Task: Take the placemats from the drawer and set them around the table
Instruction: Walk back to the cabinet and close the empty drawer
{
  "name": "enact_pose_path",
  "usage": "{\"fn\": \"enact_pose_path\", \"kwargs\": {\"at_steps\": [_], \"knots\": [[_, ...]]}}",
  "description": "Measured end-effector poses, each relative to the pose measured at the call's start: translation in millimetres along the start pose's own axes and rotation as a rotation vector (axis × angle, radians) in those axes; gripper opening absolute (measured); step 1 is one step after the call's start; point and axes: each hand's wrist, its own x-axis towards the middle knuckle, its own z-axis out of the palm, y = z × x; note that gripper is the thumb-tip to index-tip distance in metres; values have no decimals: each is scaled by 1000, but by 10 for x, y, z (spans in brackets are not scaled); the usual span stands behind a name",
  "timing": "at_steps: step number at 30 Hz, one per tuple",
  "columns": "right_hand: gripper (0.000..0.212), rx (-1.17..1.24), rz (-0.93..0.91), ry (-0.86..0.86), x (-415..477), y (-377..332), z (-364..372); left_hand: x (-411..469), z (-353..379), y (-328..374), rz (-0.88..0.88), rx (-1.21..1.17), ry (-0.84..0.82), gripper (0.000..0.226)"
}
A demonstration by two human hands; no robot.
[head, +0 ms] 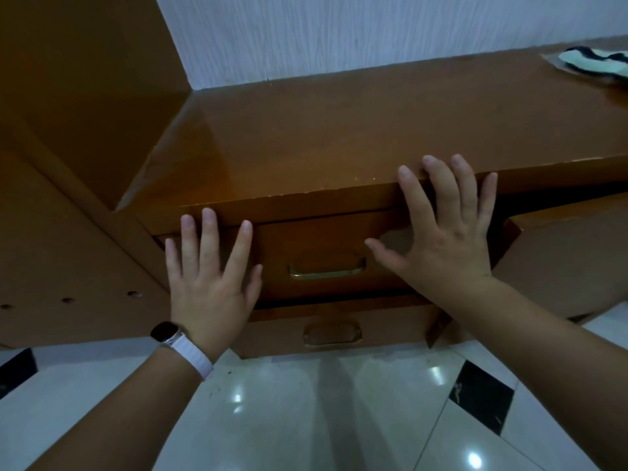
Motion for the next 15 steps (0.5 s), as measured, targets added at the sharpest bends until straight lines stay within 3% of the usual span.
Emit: {"fn": "enact_pose_path", "kwargs": {"at_steps": [9,15], "knots": [[84,56,44,-28,37,-68,-26,-39,160,-65,52,2,65,86],[83,33,59,-140,38,-91,-155,-31,-111,45,-29,-21,-85,82]]}}
